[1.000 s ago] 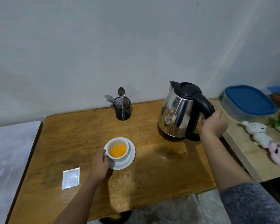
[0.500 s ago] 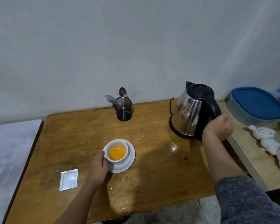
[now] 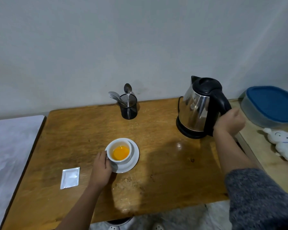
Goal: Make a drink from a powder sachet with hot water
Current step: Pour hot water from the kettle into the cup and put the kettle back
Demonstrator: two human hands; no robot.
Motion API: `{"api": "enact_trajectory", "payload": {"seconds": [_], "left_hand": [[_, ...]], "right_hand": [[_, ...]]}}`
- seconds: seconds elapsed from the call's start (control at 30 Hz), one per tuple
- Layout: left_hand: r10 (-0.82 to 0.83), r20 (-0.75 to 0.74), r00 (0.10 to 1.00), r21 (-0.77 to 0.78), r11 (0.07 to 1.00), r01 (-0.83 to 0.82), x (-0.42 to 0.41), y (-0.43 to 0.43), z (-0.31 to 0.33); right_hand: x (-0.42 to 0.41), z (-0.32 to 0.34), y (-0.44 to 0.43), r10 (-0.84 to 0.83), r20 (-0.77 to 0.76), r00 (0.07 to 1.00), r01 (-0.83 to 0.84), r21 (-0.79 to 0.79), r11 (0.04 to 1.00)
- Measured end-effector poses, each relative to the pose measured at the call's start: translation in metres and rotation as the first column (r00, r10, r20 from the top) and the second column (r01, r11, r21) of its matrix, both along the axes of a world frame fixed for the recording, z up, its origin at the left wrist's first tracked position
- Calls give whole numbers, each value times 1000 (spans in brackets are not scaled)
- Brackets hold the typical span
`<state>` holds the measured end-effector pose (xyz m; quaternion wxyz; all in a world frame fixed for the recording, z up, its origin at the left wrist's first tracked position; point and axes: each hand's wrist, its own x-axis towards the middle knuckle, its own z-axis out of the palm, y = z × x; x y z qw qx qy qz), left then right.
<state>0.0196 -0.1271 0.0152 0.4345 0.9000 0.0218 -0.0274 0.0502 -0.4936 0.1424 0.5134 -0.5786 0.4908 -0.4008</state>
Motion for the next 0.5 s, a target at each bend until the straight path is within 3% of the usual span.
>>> {"api": "enact_trajectory", "payload": {"seconds": [0.5], "left_hand": [[-86,12,996,15,996,86,4,0,5]], "right_hand": [[-3,0,-20,-23,14,1000,23,15,1000]]}}
